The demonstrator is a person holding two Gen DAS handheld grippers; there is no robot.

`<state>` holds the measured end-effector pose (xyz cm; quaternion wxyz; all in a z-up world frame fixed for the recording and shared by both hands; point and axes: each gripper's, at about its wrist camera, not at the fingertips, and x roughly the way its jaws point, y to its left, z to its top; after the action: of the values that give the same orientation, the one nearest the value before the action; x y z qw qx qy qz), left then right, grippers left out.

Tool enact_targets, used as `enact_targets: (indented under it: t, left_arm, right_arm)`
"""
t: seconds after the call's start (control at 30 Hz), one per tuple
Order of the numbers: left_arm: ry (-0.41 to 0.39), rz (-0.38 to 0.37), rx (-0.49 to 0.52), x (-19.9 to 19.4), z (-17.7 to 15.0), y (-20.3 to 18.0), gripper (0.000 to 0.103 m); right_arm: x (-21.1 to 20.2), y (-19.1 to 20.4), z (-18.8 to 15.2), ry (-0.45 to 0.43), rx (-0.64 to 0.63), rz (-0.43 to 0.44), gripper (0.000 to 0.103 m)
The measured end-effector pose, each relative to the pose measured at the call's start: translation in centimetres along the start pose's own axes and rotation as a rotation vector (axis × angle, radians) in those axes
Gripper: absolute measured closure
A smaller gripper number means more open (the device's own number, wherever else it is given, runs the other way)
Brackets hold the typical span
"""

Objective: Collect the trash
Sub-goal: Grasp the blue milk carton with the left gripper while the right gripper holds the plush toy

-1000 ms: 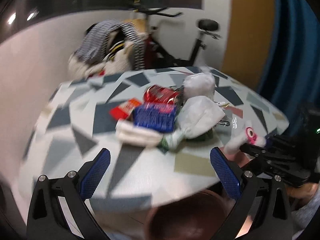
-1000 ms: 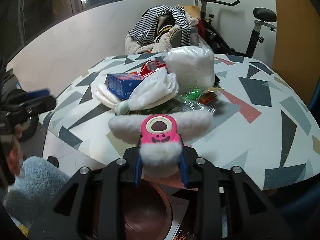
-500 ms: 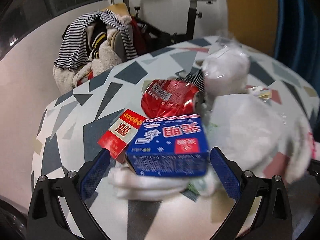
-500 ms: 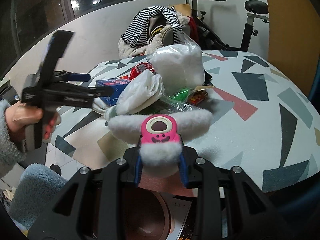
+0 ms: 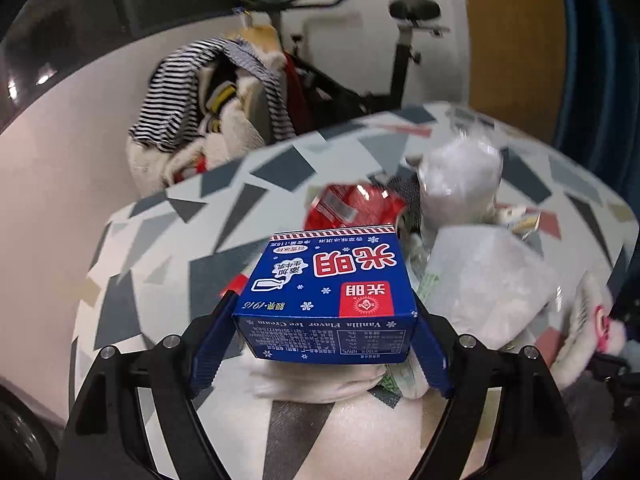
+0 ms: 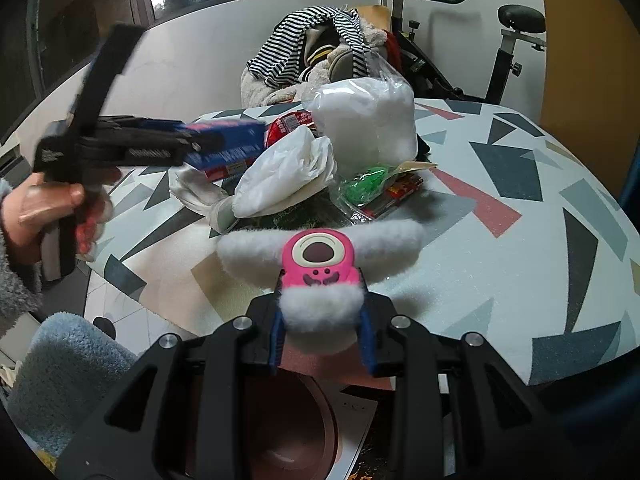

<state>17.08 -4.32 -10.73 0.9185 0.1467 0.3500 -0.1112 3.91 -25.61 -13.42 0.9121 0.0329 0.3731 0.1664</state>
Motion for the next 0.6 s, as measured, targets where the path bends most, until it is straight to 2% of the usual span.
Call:
enact_targets:
  t: [0.13, 0.27, 0.6]
  left_arm:
    - [-0.060, -0.012, -0.039, -3.4, -0.8, 0.1, 0.024]
    - [-0.094, -0.017, -0.031, -6.2, -2.0, -0.8, 0.024]
    - [-0.120, -0.076, -0.084, -11.7, -8.5, -2.7, 0.024]
  right_arm:
    - [-0.7, 0.1, -0.6, -0.009, 0.009, 0.009, 0.071]
    - [-1.5, 0.5, -0.9, -0.020, 0.023, 0.025, 0.071]
    - [-2.9, 1.7, -3.1, -0.005, -0.012, 0.016, 0.071]
